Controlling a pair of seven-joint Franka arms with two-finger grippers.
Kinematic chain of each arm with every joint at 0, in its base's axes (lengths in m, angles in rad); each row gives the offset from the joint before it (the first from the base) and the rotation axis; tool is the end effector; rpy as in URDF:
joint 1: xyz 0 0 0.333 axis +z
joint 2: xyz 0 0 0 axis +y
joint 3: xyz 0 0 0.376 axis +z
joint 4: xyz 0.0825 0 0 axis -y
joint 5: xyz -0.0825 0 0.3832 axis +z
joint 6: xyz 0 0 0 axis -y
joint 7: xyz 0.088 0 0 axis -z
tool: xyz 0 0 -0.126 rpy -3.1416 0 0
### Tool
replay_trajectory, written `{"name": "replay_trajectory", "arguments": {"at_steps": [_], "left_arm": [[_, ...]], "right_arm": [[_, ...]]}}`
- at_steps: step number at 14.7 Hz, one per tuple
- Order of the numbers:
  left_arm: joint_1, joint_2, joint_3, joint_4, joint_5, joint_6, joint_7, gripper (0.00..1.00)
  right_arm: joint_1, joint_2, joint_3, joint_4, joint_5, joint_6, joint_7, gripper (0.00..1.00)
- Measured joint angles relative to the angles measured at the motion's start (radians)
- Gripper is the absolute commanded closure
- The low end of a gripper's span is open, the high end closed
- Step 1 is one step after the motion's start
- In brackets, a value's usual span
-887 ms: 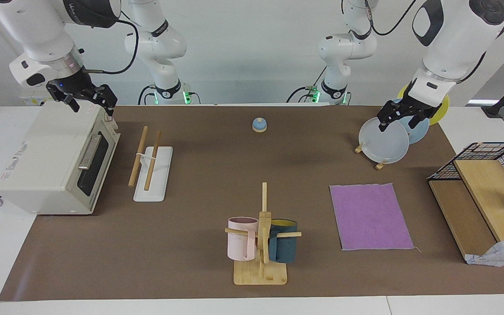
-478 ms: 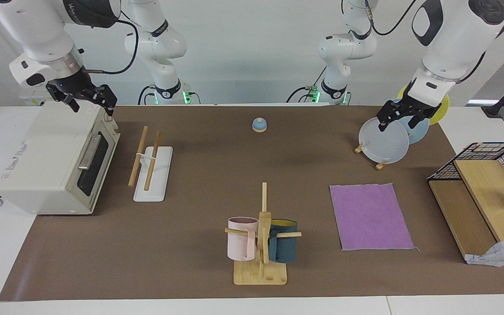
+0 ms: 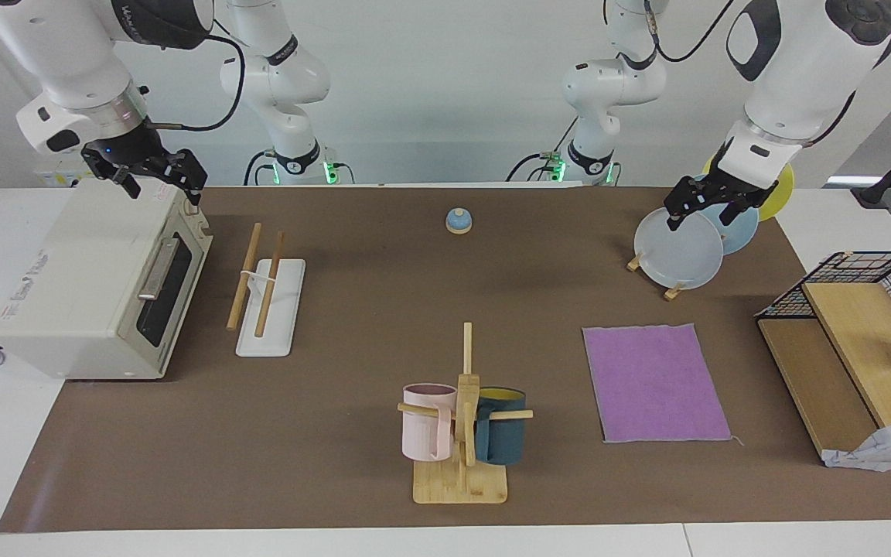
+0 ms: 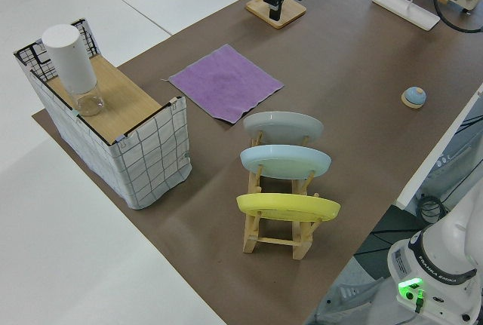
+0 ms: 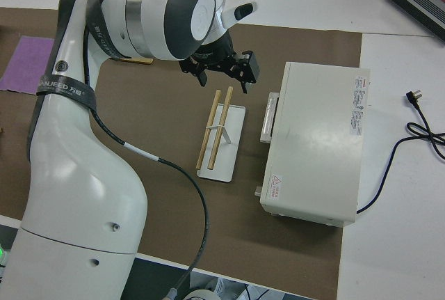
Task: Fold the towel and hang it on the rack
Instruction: 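Move the left gripper toward the near edge of the purple towel, then grasp the towel edge with the left gripper and lift it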
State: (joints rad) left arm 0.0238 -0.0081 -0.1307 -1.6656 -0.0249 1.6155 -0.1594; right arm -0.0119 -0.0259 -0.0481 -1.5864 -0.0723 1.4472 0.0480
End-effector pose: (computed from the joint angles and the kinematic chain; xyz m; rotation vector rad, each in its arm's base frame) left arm 0.5475 -0.0621 0.6291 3.1217 0.0846 -0.0700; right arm 0.5267 -0.0419 0.6626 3.0615 -0.1728 -0.1746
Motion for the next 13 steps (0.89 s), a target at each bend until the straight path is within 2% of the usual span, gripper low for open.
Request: {"name": "replay_trajectory", "arguments": {"at_steps": [3, 6, 9, 13], "left_arm": [[0.035, -0.003, 0.004, -0.121, 0.000, 0.154, 0.038, 0.00], [0.084, 0.036, 0.006, -0.231, 0.000, 0.315, 0.132, 0.00], [0.133, 0.134, 0.008, -0.307, 0.000, 0.502, 0.167, 0.00], [0.156, 0.272, 0.009, -0.319, 0.000, 0.656, 0.171, 0.06]], "right_arm": [[0.000, 0.000, 0.000, 0.000, 0.000, 0.000, 0.000, 0.00], [0.000, 0.000, 0.000, 0.000, 0.000, 0.000, 0.000, 0.00], [0.000, 0.000, 0.000, 0.000, 0.000, 0.000, 0.000, 0.00], [0.000, 0.000, 0.000, 0.000, 0.000, 0.000, 0.000, 0.00]]}}
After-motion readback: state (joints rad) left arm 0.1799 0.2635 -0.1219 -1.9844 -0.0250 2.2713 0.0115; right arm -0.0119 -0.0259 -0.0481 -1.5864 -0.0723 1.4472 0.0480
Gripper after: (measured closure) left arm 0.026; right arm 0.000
